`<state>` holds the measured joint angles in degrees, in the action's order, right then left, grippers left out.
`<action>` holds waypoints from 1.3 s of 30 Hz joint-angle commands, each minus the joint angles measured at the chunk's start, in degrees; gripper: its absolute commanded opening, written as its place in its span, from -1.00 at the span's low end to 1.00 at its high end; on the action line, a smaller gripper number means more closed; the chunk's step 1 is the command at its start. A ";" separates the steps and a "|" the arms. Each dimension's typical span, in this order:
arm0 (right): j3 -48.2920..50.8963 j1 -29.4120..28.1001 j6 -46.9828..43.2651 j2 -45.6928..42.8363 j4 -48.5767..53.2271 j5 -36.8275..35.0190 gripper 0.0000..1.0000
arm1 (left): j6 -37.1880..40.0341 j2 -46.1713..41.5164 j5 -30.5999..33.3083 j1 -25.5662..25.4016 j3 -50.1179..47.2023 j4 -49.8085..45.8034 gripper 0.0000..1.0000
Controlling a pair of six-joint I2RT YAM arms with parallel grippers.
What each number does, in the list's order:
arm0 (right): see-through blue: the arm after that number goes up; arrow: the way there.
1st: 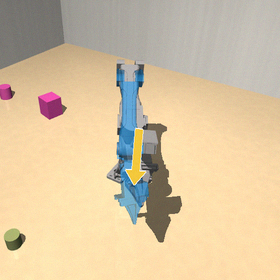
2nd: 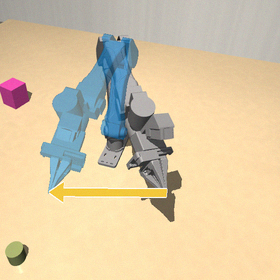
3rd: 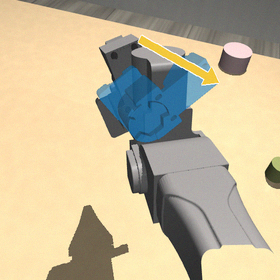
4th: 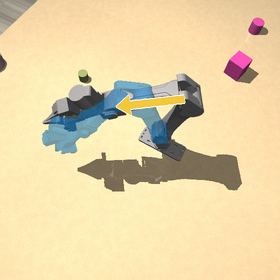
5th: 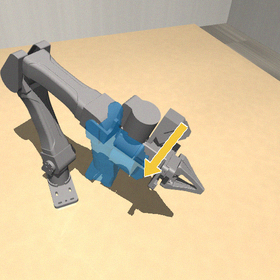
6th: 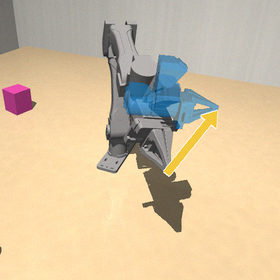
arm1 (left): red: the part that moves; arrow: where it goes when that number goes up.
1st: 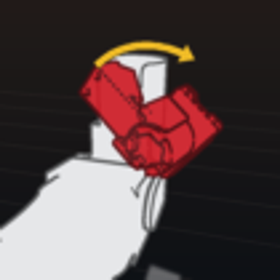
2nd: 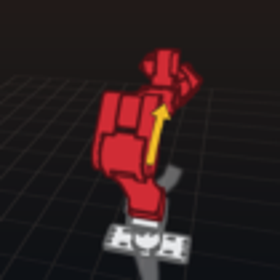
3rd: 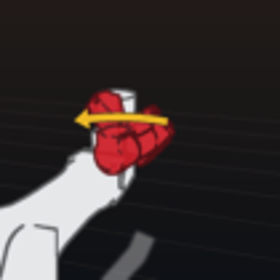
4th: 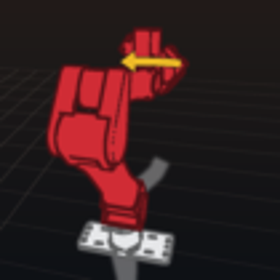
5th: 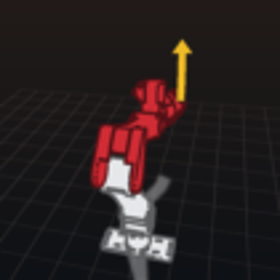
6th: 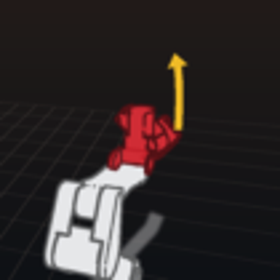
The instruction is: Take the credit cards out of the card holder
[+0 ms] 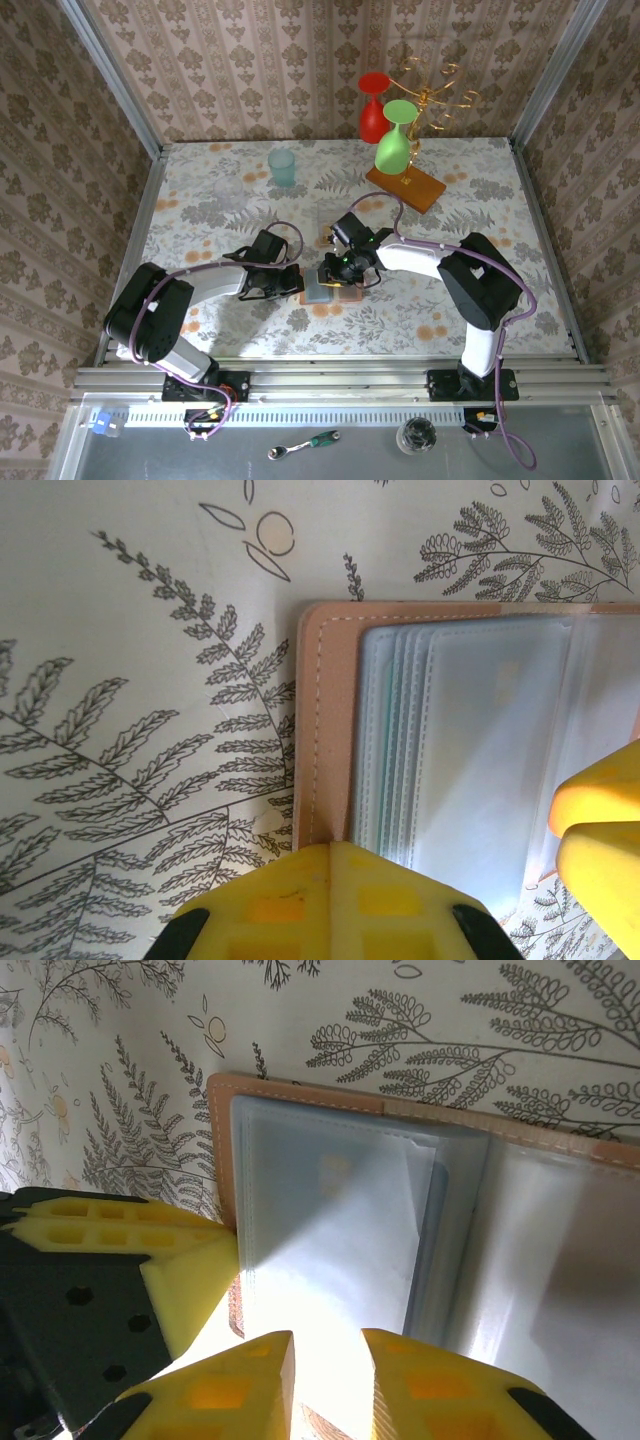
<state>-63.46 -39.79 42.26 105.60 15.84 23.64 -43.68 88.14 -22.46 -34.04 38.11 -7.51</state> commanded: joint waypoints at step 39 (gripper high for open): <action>1.74 1.47 -0.78 -0.51 2.32 -2.46 -0.52 | 0.62 -6.03 1.72 0.93 3.63 -7.87 -1.00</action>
<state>-62.74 -38.72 42.00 106.65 16.88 22.48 -43.68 84.25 -21.10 -33.28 39.81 -13.30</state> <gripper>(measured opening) 0.241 0.063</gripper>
